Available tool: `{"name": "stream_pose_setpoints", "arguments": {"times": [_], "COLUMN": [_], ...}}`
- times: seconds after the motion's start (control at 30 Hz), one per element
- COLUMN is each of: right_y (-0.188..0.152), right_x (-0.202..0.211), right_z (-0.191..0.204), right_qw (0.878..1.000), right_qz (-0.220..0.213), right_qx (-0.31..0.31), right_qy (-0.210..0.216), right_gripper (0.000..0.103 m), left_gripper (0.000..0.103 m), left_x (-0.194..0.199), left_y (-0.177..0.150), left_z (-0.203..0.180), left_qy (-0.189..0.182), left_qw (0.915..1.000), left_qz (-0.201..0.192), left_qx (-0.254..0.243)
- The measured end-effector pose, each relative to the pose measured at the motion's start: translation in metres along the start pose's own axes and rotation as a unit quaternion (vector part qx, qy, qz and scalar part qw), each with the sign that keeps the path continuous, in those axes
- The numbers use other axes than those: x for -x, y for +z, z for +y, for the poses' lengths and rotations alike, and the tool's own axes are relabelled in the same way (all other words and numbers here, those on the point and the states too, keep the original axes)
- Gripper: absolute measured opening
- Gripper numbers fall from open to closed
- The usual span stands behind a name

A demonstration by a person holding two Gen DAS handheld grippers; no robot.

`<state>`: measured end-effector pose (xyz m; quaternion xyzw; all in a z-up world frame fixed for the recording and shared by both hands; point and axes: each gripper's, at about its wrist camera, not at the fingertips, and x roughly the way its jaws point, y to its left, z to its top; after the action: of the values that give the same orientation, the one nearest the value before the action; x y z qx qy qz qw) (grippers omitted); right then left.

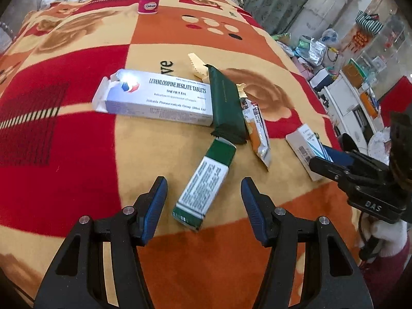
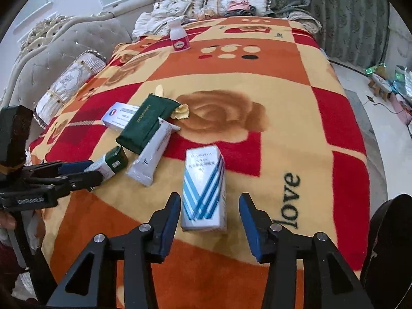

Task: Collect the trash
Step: 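Grasp the green-white medicine box with the left tool while the right tool grasps the blue-striped white box, then carry the green box and blue-striped box over the black bin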

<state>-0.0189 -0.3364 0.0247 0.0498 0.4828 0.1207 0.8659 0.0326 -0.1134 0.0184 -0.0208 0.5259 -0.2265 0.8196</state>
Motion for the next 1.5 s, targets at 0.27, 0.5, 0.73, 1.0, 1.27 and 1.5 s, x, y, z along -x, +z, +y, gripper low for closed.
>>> {"name": "stream_pose_setpoints", "arguments": {"times": [0.27, 0.5, 0.73, 1.0, 1.27, 1.5], "right_y": [0.009, 0.004, -0.006, -0.017, -0.026, -0.034], "right_x": [-0.019, -0.012, 0.014, 0.04, 0.062, 0.078], "right_z": [0.004, 0.005, 0.005, 0.001, -0.013, -0.028], "right_qw": [1.0, 1.0, 0.999, 0.998, 0.997, 0.996], "right_qz": [0.001, -0.01, -0.029, -0.054, -0.068, -0.079], "right_qx": [-0.002, 0.004, 0.012, 0.008, -0.006, -0.021], "right_qy": [-0.004, -0.005, -0.01, -0.007, -0.02, -0.031], "right_gripper": [0.044, 0.032, 0.032, 0.032, 0.032, 0.032], "left_gripper": [0.04, 0.021, 0.021, 0.021, 0.021, 0.021], "left_x": [-0.007, 0.004, 0.025, 0.03, 0.026, 0.024], "left_y": [0.0, -0.011, -0.016, -0.015, -0.012, -0.01], "left_z": [-0.005, -0.009, -0.035, -0.072, -0.109, -0.139], "left_qy": [0.026, 0.032, 0.009, 0.002, -0.003, -0.008], "left_qw": [0.9996, 0.9995, 0.9996, 0.9991, 0.9979, 0.9963], "left_qz": [-0.001, -0.007, -0.027, -0.035, -0.04, -0.044], "left_qx": [-0.006, 0.002, -0.004, -0.025, -0.051, -0.073]}}
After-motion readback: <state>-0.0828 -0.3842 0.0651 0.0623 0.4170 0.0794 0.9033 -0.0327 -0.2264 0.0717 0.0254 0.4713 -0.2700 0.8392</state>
